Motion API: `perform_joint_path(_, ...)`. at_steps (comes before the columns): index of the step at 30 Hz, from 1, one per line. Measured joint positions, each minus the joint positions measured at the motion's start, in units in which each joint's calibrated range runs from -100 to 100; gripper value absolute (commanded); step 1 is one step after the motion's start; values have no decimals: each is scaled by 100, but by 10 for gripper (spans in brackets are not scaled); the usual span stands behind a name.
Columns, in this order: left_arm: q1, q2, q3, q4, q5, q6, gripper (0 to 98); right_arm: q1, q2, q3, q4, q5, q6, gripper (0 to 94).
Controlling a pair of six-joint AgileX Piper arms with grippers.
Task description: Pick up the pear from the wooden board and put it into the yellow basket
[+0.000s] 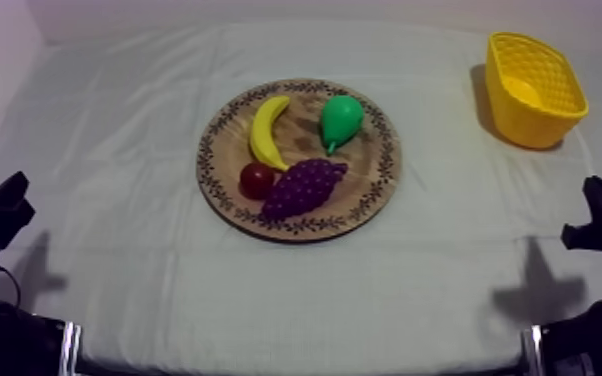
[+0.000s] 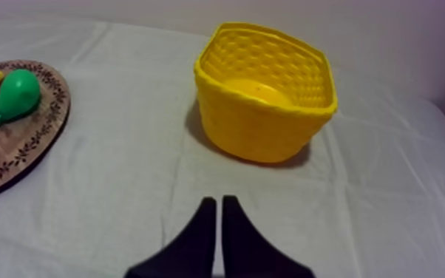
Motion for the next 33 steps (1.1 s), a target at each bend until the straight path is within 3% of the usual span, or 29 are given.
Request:
perform_joint_path(8,0,0,0,0,0,0,1,47,0,-243,-55,204,-156,4)
perform_joint_path(16,0,0,0,0,0,0,1,157,164,-1426,-409,466,-174,3)
perform_joint_path(23,0,0,0,0,0,-3,1,283,1377,-2956,-720,571,-194,3)
perform_joint_path(33,0,0,0,0,0,0,1,354,3965,-5555,-1216,1473,-192,4)
